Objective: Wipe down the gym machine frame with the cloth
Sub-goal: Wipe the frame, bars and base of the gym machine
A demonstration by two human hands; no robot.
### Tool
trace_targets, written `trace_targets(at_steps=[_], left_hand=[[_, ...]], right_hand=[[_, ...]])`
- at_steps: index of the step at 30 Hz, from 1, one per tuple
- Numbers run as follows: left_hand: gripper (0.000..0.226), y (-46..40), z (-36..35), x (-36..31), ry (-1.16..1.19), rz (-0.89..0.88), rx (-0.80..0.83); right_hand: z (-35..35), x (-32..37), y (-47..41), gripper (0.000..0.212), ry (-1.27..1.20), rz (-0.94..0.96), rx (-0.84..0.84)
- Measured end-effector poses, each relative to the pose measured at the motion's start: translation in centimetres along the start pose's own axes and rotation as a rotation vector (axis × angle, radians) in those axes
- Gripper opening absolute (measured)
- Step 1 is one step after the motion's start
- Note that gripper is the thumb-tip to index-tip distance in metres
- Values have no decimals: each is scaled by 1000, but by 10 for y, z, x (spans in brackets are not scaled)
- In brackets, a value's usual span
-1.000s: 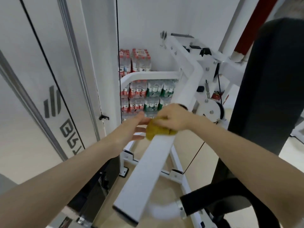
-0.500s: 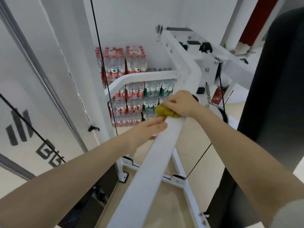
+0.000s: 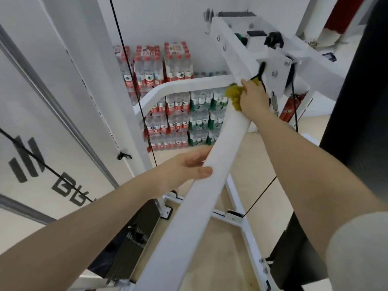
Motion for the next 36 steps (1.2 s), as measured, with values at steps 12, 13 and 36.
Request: trace_targets(at_steps=[12,13,36], left_hand=[[44,6,4,5,-50,-74,-139],[51,11,10,5,-80,-92,-187],[41,212,-14,72,35,22,-7]], right_hand=[[-2,54,193,56,-452,-208,44],[-4,57,202,55,-470,-213,42],[12,128,379,61,-260,-279,324]])
Point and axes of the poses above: each hand's wrist, its own y-axis away from the middle knuckle, its own z-axis out of the back of the hand, x = y × z, the point moved 9 cm from there along -y, towards the middle knuckle, and after that the axes turned 12 degrees about y, right-handed, at the moved point
